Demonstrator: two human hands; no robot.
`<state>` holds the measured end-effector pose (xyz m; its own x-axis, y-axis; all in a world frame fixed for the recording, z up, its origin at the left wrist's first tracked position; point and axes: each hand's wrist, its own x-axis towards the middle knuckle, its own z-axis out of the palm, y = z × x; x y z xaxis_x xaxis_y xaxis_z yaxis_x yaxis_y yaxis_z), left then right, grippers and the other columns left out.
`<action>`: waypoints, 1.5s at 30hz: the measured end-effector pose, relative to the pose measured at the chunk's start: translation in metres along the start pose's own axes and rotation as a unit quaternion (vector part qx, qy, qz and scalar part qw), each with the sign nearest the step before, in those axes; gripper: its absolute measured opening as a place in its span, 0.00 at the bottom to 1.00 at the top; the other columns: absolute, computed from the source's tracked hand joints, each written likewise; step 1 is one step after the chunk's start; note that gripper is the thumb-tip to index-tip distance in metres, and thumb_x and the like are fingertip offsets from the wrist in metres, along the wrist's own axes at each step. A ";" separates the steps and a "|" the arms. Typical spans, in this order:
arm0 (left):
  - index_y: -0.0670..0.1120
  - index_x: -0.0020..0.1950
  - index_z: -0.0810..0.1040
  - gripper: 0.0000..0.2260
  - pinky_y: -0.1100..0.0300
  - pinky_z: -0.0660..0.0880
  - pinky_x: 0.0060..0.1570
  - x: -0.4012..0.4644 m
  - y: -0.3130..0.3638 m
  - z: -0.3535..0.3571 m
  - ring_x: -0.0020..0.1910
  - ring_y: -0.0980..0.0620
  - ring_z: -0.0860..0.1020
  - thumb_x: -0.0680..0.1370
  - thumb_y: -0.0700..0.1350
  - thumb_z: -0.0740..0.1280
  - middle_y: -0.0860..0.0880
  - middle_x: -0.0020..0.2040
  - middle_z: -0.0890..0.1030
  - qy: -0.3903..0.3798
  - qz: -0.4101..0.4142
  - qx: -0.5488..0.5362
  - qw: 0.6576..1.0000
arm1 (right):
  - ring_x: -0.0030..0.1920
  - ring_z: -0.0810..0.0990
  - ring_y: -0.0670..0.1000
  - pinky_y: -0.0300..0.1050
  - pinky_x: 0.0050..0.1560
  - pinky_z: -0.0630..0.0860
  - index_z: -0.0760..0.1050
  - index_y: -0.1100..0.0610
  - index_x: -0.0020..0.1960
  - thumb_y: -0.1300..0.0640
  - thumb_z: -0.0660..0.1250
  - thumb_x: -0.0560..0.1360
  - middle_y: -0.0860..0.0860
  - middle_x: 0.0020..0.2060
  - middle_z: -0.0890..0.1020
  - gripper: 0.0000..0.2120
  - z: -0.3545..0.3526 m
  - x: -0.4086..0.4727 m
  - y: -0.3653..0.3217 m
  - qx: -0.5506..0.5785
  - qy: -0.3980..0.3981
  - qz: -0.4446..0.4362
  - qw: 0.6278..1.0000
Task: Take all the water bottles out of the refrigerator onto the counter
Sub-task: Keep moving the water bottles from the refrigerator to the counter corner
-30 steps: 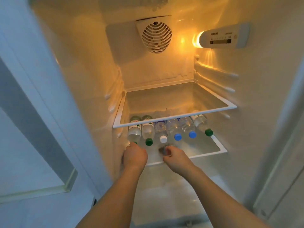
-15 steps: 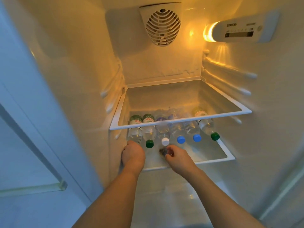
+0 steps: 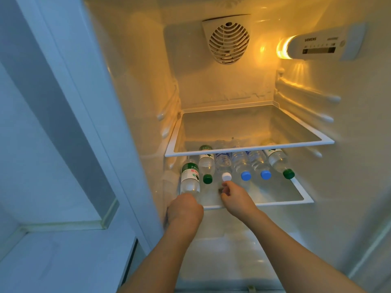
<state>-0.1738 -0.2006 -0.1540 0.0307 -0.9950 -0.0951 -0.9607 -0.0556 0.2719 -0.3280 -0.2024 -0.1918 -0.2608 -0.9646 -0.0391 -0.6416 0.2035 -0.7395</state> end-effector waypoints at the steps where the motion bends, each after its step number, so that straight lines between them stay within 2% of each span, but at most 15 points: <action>1: 0.44 0.58 0.78 0.13 0.58 0.71 0.42 -0.007 -0.001 -0.004 0.50 0.46 0.79 0.77 0.48 0.64 0.45 0.54 0.81 0.008 0.001 0.004 1.000 | 0.57 0.77 0.55 0.47 0.57 0.73 0.67 0.54 0.70 0.58 0.58 0.79 0.54 0.57 0.79 0.20 0.001 0.000 -0.004 -0.006 -0.002 -0.010 1.000; 5: 0.46 0.56 0.78 0.11 0.60 0.69 0.38 -0.036 -0.005 -0.024 0.47 0.48 0.79 0.77 0.48 0.65 0.47 0.52 0.81 0.036 0.027 0.025 0.999 | 0.58 0.77 0.55 0.45 0.51 0.71 0.59 0.48 0.75 0.58 0.59 0.79 0.54 0.62 0.76 0.26 0.007 0.005 -0.022 -0.034 -0.013 -0.061 0.998; 8: 0.45 0.56 0.77 0.10 0.60 0.68 0.37 -0.054 -0.009 -0.038 0.43 0.48 0.76 0.77 0.47 0.64 0.47 0.50 0.81 0.055 0.043 0.027 0.997 | 0.59 0.76 0.58 0.49 0.55 0.73 0.58 0.49 0.75 0.58 0.60 0.79 0.56 0.63 0.76 0.26 0.013 0.017 -0.034 -0.029 -0.017 -0.079 0.996; 10: 0.45 0.55 0.75 0.10 0.60 0.67 0.36 -0.064 -0.014 -0.046 0.40 0.47 0.74 0.77 0.47 0.62 0.48 0.46 0.78 0.075 0.053 0.025 0.995 | 0.60 0.75 0.60 0.51 0.57 0.73 0.61 0.52 0.73 0.58 0.60 0.78 0.58 0.63 0.76 0.23 0.018 0.027 -0.040 -0.027 -0.019 -0.074 0.997; 13: 0.46 0.53 0.71 0.08 0.60 0.65 0.34 -0.077 -0.023 -0.057 0.38 0.49 0.70 0.78 0.49 0.59 0.50 0.40 0.71 0.101 0.069 0.023 0.992 | 0.55 0.76 0.60 0.51 0.52 0.75 0.66 0.53 0.67 0.57 0.61 0.78 0.59 0.58 0.78 0.18 0.027 0.042 -0.046 -0.040 -0.028 -0.052 0.997; 17: 0.48 0.47 0.63 0.09 0.60 0.61 0.29 -0.090 -0.030 -0.067 0.34 0.52 0.67 0.80 0.52 0.57 0.53 0.33 0.64 0.136 0.091 0.023 0.986 | 0.52 0.76 0.60 0.49 0.48 0.74 0.68 0.50 0.64 0.59 0.62 0.75 0.60 0.56 0.75 0.18 0.035 0.054 -0.046 -0.052 -0.030 -0.040 0.997; 20: 0.48 0.47 0.62 0.10 0.61 0.61 0.29 -0.093 -0.031 -0.069 0.33 0.53 0.68 0.80 0.54 0.56 0.54 0.33 0.63 0.151 0.098 0.025 0.983 | 0.47 0.74 0.60 0.49 0.47 0.74 0.66 0.50 0.57 0.59 0.62 0.75 0.59 0.53 0.72 0.12 0.039 0.048 -0.043 -0.068 -0.020 -0.035 0.997; 22: 0.48 0.47 0.62 0.10 0.61 0.62 0.29 -0.094 -0.031 -0.069 0.32 0.53 0.67 0.80 0.54 0.57 0.54 0.32 0.63 0.155 0.102 0.026 0.982 | 0.44 0.73 0.60 0.51 0.46 0.74 0.63 0.49 0.53 0.60 0.61 0.75 0.58 0.51 0.70 0.11 0.039 0.038 -0.041 -0.090 0.008 -0.034 0.995; 24: 0.48 0.47 0.62 0.10 0.61 0.60 0.26 -0.094 -0.031 -0.069 0.30 0.54 0.65 0.80 0.53 0.57 0.54 0.32 0.63 0.161 0.104 0.021 0.981 | 0.42 0.72 0.61 0.51 0.42 0.72 0.63 0.50 0.54 0.61 0.60 0.76 0.58 0.51 0.69 0.10 0.035 0.026 -0.041 -0.094 0.061 -0.040 0.993; 28: 0.48 0.47 0.61 0.08 0.59 0.61 0.27 -0.091 -0.030 -0.067 0.32 0.50 0.67 0.80 0.50 0.57 0.54 0.31 0.63 0.177 0.112 0.016 0.978 | 0.45 0.76 0.61 0.48 0.37 0.67 0.65 0.53 0.56 0.55 0.61 0.78 0.55 0.47 0.76 0.08 0.008 0.001 -0.050 -0.105 0.158 -0.133 0.973; 31: 0.48 0.48 0.63 0.07 0.60 0.59 0.25 -0.088 -0.030 -0.062 0.31 0.51 0.68 0.80 0.50 0.56 0.53 0.33 0.67 0.188 0.129 0.014 0.973 | 0.43 0.77 0.60 0.49 0.36 0.70 0.65 0.53 0.55 0.52 0.61 0.78 0.52 0.42 0.77 0.09 -0.013 -0.017 -0.060 -0.085 0.184 -0.152 0.967; 35: 0.49 0.56 0.67 0.10 0.59 0.65 0.32 -0.084 -0.034 -0.057 0.36 0.51 0.71 0.82 0.53 0.55 0.51 0.42 0.74 0.205 0.168 0.005 0.964 | 0.41 0.76 0.59 0.49 0.37 0.70 0.64 0.49 0.51 0.51 0.62 0.77 0.51 0.39 0.76 0.07 -0.030 -0.034 -0.068 -0.013 0.210 -0.131 0.969; 37: 0.49 0.59 0.66 0.11 0.60 0.64 0.34 -0.083 -0.036 -0.057 0.38 0.51 0.70 0.82 0.54 0.54 0.51 0.45 0.74 0.206 0.202 -0.001 0.957 | 0.42 0.75 0.57 0.48 0.38 0.71 0.66 0.48 0.50 0.50 0.63 0.75 0.52 0.39 0.76 0.07 -0.037 -0.042 -0.072 0.018 0.229 -0.128 0.965; 40: 0.49 0.62 0.66 0.12 0.63 0.64 0.35 -0.085 -0.040 -0.057 0.38 0.53 0.70 0.82 0.54 0.54 0.53 0.45 0.69 0.225 0.232 -0.006 0.946 | 0.42 0.75 0.57 0.49 0.39 0.73 0.66 0.48 0.50 0.49 0.63 0.74 0.53 0.39 0.78 0.08 -0.050 -0.051 -0.077 0.008 0.248 -0.127 0.960; 45: 0.47 0.55 0.68 0.11 0.60 0.65 0.33 -0.091 -0.044 -0.067 0.36 0.50 0.72 0.81 0.54 0.57 0.51 0.42 0.71 0.254 0.248 -0.038 0.934 | 0.43 0.76 0.57 0.47 0.39 0.73 0.70 0.52 0.52 0.48 0.65 0.73 0.51 0.40 0.78 0.11 -0.070 -0.072 -0.085 0.010 0.270 -0.116 0.956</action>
<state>-0.1161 -0.1129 -0.0928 -0.2672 -0.8103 0.5215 -0.8699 0.4357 0.2313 -0.3052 -0.1385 -0.0791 -0.4506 -0.7549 0.4766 -0.7147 -0.0149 -0.6993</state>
